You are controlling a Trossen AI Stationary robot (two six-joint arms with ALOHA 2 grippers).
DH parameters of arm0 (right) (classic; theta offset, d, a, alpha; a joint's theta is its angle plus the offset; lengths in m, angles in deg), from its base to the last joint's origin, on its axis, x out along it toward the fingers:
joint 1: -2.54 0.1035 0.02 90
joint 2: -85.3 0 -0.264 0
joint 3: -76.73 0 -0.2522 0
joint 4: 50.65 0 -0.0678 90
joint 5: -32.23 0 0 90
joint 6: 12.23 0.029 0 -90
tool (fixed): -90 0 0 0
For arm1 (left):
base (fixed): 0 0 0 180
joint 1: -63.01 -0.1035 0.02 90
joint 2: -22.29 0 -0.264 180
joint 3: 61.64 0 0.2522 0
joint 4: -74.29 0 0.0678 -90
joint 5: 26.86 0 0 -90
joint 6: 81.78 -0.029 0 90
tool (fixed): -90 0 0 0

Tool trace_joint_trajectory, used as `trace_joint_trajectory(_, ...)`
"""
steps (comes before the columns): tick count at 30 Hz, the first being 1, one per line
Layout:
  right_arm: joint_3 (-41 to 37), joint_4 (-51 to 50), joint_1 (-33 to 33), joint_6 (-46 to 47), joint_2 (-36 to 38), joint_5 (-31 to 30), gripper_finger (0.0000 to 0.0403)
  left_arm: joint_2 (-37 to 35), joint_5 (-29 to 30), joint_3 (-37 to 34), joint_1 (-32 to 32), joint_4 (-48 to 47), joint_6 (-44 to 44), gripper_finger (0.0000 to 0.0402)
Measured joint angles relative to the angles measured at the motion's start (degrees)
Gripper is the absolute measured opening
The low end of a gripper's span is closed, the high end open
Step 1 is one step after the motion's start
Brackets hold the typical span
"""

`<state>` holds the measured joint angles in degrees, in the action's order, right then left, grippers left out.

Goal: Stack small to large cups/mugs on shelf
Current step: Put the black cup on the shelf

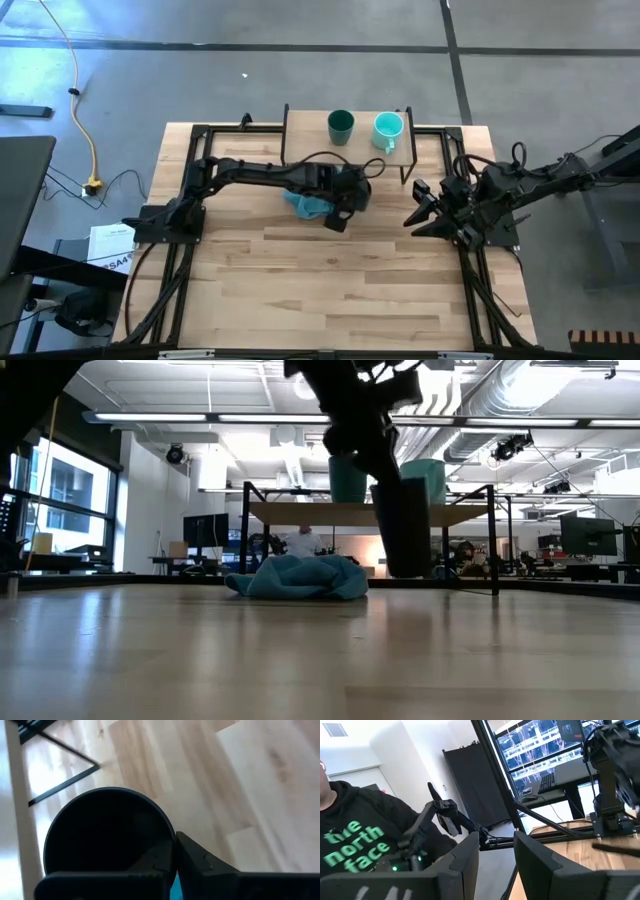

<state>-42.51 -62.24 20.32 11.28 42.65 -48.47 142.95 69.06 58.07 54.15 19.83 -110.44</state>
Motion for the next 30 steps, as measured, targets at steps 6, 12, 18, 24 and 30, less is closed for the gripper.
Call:
trace_joint_trajectory(6, 0.0, -0.7, 0.0, -0.1, 0.0, 0.0, 0.0112, 0.0, -6.0, 8.2, -0.1, -10.7, 1.1, 0.0003)
trace_joint_trajectory(12, 0.0, -0.7, 0.0, -0.5, 0.0, 0.0, 0.0112, -0.1, -6.6, 15.2, -0.1, -22.1, 1.1, 0.0002)
trace_joint_trajectory(18, 0.0, -0.7, 0.0, -1.1, 0.0, 0.0, 0.0112, -0.1, -7.0, 20.3, -0.1, -30.5, 1.0, 0.0001)
trace_joint_trajectory(24, 0.0, -0.7, 0.0, -1.5, 0.0, 0.0, 0.0112, -0.1, -7.4, 23.6, -0.7, -37.1, 1.3, 0.0001)
trace_joint_trajectory(30, 0.0, -0.7, 0.0, -1.1, 0.0, 0.0, 0.0112, -0.5, -8.5, 24.6, -3.2, -42.4, 2.9, 0.0000)
